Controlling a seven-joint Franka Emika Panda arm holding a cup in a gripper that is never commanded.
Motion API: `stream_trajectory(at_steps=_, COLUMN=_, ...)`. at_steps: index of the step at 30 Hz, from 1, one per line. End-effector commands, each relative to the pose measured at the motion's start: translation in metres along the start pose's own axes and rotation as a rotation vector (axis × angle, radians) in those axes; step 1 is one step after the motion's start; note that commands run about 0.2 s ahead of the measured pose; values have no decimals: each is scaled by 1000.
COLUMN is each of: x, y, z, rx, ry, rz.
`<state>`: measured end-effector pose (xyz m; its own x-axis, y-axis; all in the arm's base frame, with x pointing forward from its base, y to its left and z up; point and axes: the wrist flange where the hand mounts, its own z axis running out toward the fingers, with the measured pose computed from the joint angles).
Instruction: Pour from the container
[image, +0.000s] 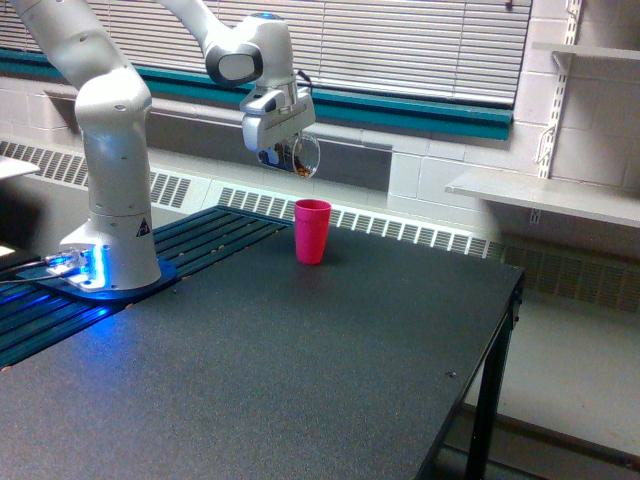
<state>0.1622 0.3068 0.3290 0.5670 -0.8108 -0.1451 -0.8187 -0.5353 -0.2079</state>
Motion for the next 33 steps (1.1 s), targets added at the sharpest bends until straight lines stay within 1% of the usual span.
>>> stream_trajectory(at_steps=1, x=8, y=-1, z=4, rx=-4, ry=-4, rz=0)
stream_trajectory(at_steps=7, x=13, y=2, z=9, rx=-13, ry=-15, rz=17)
stream_trajectory(at_steps=10, x=8, y=4, z=13, rx=-15, ry=-22, rz=15)
stream_trajectory(at_steps=17, x=6, y=3, z=20, rx=-17, ry=-39, rz=17)
stream_trajectory(at_steps=33, x=11, y=0, z=25, rx=-24, ry=-39, rz=20)
